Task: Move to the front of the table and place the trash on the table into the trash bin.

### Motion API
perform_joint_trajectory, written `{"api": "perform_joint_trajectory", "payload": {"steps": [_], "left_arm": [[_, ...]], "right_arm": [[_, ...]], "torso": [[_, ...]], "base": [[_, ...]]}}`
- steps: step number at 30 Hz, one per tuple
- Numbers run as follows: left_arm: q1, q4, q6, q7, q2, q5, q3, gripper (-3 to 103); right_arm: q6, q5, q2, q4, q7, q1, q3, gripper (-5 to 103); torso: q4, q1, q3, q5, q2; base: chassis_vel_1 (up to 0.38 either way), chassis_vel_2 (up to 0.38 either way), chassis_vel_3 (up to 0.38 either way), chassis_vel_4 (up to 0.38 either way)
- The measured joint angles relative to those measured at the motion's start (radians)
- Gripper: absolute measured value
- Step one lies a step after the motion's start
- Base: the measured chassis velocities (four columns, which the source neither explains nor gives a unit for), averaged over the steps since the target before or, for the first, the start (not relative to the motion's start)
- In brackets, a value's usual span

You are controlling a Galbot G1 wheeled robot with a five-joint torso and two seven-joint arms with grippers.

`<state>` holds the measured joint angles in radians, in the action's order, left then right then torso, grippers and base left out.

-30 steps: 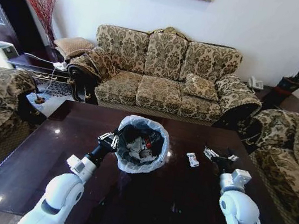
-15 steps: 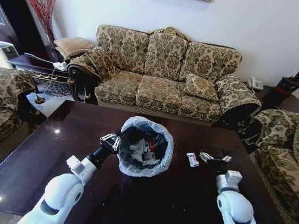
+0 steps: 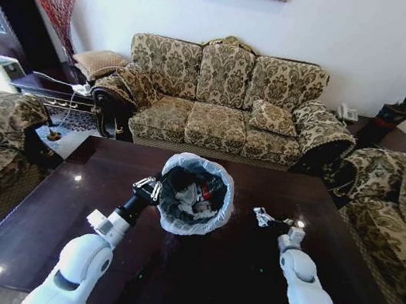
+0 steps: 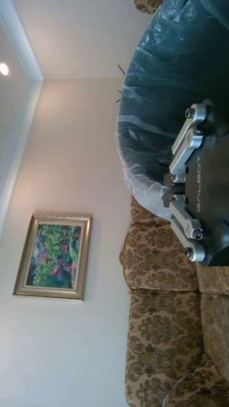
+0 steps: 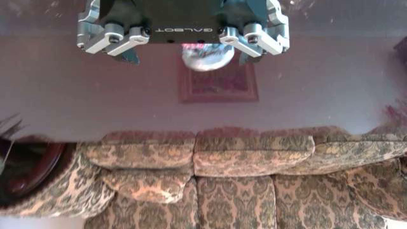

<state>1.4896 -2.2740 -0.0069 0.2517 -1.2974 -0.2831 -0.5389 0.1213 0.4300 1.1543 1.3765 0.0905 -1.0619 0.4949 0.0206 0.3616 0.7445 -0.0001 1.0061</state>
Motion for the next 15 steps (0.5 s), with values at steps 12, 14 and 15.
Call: {"api": "perform_joint_trajectory", "payload": {"steps": [12,14,15], "left_arm": [[-0.002,0.0,-0.002,0.001,0.002,-0.005,-0.004,3],[-0.002,-0.001,-0.002,0.001,0.003,-0.006,-0.004,3],[-0.002,-0.002,-0.002,0.001,0.003,-0.007,-0.004,3]], "right_arm": [[0.005,-0.022,0.03,-0.006,-0.012,-0.009,-0.012,80],[0.005,-0.022,0.031,-0.002,-0.016,-0.012,-0.011,74],[0.005,-0.022,0.031,0.003,-0.019,-0.018,-0.009,69]], "torso": [[-0.0001,0.0,0.0,0.0001,0.0],[-0.0001,0.0,0.0,0.0001,0.0],[-0.0001,0.0,0.0,0.0001,0.0]], "base": [[0.0,0.0,0.0,0.0],[0.0,0.0,0.0,0.0],[0.0,0.0,0.0,0.0]]}}
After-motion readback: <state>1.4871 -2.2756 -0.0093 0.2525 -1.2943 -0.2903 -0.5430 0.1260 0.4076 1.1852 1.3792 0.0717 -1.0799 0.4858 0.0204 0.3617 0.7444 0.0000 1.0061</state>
